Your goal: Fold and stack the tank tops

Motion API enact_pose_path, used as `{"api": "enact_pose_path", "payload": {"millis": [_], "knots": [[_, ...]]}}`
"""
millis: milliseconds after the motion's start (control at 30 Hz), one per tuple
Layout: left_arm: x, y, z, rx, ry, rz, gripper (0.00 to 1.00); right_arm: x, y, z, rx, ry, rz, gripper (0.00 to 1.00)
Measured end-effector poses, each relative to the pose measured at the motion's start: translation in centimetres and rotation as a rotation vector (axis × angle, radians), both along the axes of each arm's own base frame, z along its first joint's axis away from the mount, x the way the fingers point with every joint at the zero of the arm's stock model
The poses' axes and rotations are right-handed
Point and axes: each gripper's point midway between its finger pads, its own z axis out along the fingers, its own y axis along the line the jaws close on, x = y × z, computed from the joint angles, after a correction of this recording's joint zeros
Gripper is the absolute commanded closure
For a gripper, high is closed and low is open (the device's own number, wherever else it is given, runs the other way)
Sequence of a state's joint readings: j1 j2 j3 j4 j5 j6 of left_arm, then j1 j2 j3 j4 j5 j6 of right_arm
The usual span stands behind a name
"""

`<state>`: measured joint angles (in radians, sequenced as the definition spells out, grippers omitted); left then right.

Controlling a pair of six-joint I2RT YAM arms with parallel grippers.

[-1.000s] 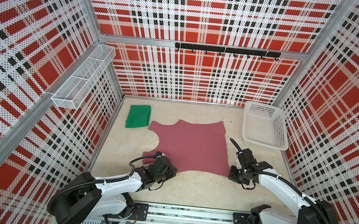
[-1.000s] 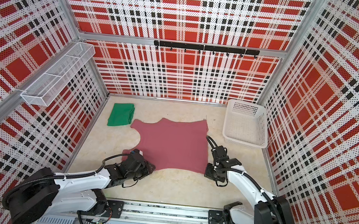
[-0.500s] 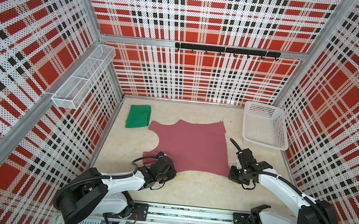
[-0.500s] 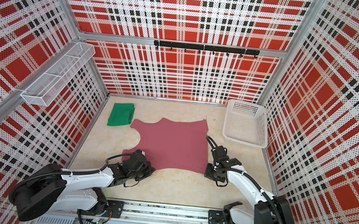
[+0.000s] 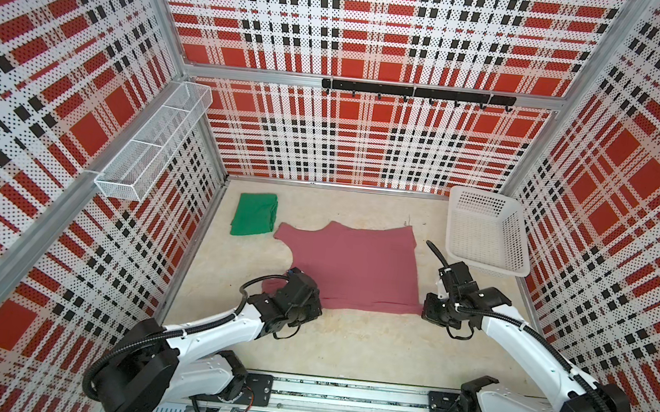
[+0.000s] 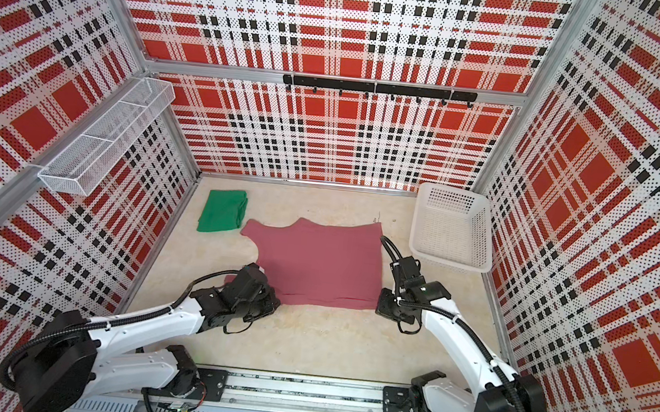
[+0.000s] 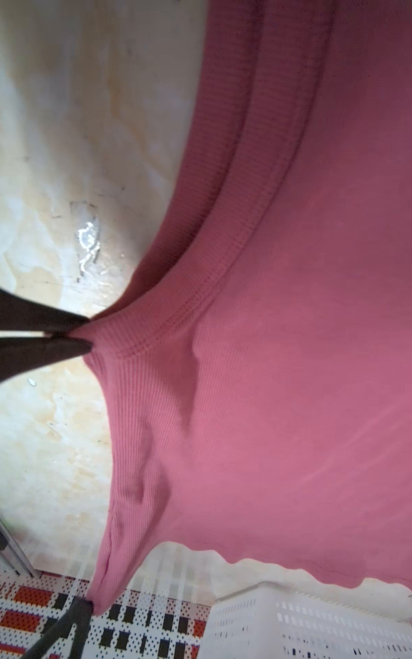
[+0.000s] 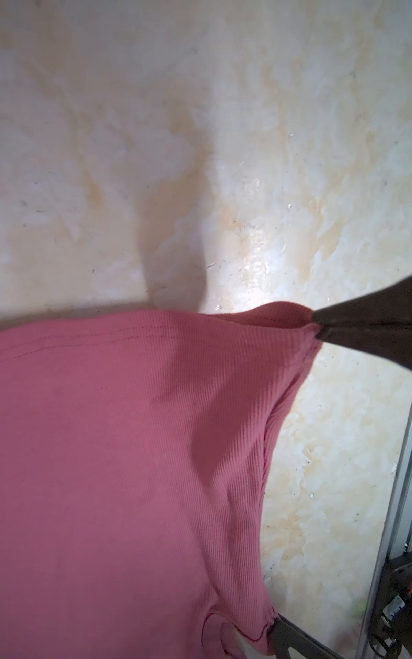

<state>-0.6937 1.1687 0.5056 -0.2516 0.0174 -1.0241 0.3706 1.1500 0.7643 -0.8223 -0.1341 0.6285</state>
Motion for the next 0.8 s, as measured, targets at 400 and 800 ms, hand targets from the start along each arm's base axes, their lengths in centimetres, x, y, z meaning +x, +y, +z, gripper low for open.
{"api": "enact_pose_path", "payload": {"millis": [400,800], "knots": [[4.4,0.2,1.1,0.137,-0.004,-0.128,1.0,5.2,0.6,1.8,-0.068,-0.045,0.071,1.0],[8.3,0.6,0.6,0.205,0.011,-0.193,1.0,10.4,0.1,0.7,-0.127,-0.05,0.11,1.0]]}}
